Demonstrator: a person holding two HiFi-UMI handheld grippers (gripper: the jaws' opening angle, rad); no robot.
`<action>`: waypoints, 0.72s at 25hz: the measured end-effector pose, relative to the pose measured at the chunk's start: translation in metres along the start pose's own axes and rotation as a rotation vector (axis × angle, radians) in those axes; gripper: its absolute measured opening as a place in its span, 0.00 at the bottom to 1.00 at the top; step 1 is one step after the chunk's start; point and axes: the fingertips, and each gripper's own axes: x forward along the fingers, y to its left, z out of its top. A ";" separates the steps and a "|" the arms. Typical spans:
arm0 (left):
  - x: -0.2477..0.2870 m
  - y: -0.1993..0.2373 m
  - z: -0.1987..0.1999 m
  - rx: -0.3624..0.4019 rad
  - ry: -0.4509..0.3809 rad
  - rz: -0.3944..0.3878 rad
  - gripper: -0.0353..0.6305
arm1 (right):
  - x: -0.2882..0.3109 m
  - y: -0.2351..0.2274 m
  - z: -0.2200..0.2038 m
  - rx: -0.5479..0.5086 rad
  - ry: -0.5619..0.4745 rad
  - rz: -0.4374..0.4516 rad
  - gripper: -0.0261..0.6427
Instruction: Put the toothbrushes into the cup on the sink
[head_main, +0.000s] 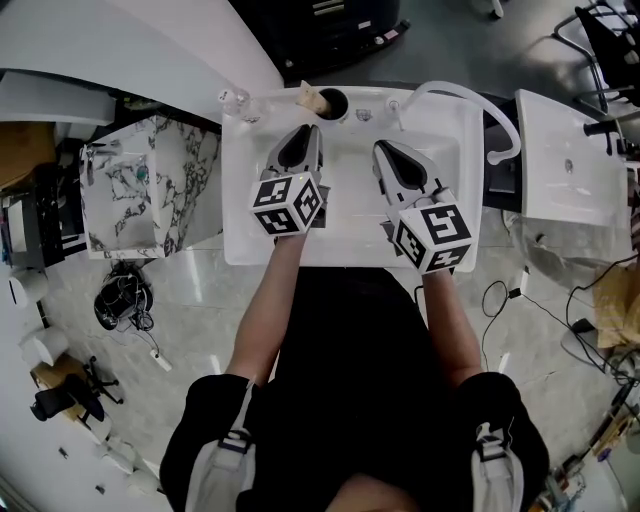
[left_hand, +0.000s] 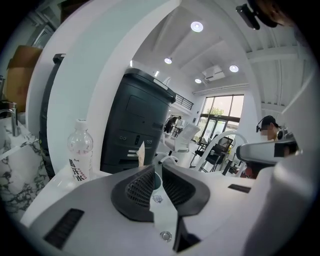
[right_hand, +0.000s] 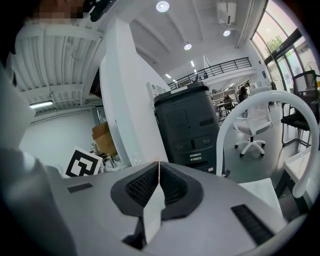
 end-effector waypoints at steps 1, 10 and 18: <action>-0.002 -0.002 0.001 0.004 -0.006 0.000 0.14 | -0.002 0.000 0.001 -0.002 -0.004 0.003 0.09; -0.029 -0.027 0.012 0.044 -0.051 0.002 0.09 | -0.018 0.004 0.002 -0.008 -0.025 0.030 0.09; -0.054 -0.032 0.015 0.087 -0.067 0.010 0.08 | -0.015 0.012 -0.006 0.006 -0.020 0.053 0.09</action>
